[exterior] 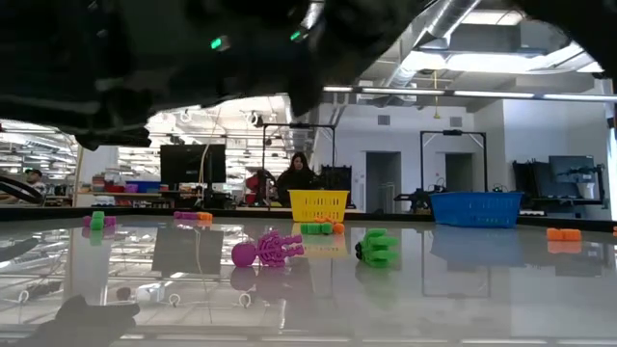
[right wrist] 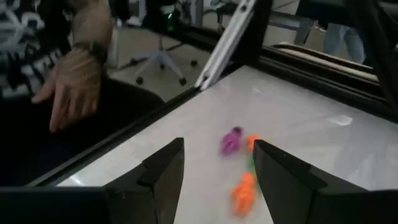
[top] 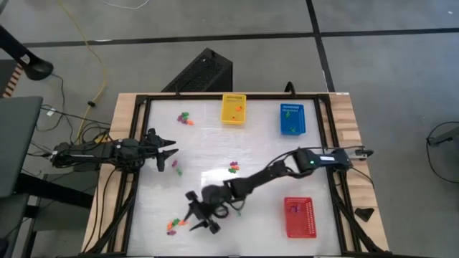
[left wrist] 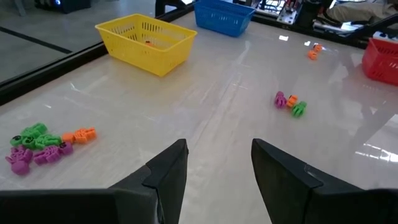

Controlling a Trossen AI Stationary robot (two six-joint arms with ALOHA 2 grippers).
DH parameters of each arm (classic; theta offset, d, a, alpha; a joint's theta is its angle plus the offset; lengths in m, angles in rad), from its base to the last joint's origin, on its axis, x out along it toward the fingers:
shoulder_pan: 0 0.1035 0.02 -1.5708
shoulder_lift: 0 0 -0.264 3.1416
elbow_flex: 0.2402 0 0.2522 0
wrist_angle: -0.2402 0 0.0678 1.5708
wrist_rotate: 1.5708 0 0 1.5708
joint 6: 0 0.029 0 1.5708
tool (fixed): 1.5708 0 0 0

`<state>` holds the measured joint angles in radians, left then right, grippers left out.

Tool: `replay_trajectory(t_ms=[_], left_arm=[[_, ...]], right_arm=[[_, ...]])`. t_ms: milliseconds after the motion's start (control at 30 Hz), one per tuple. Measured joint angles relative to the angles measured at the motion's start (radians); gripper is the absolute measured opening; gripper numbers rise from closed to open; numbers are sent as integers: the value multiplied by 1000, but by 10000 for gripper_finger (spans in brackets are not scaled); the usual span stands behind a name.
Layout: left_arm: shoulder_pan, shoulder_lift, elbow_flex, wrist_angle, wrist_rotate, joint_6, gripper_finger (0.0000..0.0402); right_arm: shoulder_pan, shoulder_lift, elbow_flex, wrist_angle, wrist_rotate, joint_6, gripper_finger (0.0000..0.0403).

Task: Sort Halloween decoration
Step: Put the orange skeleton toy into the yellow bin

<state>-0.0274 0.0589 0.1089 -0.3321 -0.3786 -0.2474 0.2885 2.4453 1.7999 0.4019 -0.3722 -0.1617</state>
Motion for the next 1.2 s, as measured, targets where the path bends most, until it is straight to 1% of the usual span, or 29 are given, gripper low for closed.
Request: replay_trajectory(t_ms=[100,233,267,367,533,633,733,900,1100,1200], left_arm=[[0,0,0,0,0,0,169],[0,0,0,0,0,0,169],[0,0,0,0,0,0,169],[0,0,0,0,0,0,169],[0,0,0,0,0,0,169],[0,0,0,0,0,0,169],[0,0,0,0,0,0,169],[0,0,0,0,0,0,169],[0,0,0,0,0,0,169],[0,0,0,0,-1,0,169]], right_arm=[[-23,62,69,-8,-52,60,220],[-28,100,121,-10,-58,70,220],[-28,98,123,-9,-29,59,220],[-25,93,125,-46,118,42,220],[0,95,123,-71,255,67,220],[29,94,124,-119,279,83,220],[56,96,123,-125,298,77,220],[74,95,123,-140,407,77,220],[69,96,123,-139,406,88,220],[67,96,123,-170,402,108,220]])
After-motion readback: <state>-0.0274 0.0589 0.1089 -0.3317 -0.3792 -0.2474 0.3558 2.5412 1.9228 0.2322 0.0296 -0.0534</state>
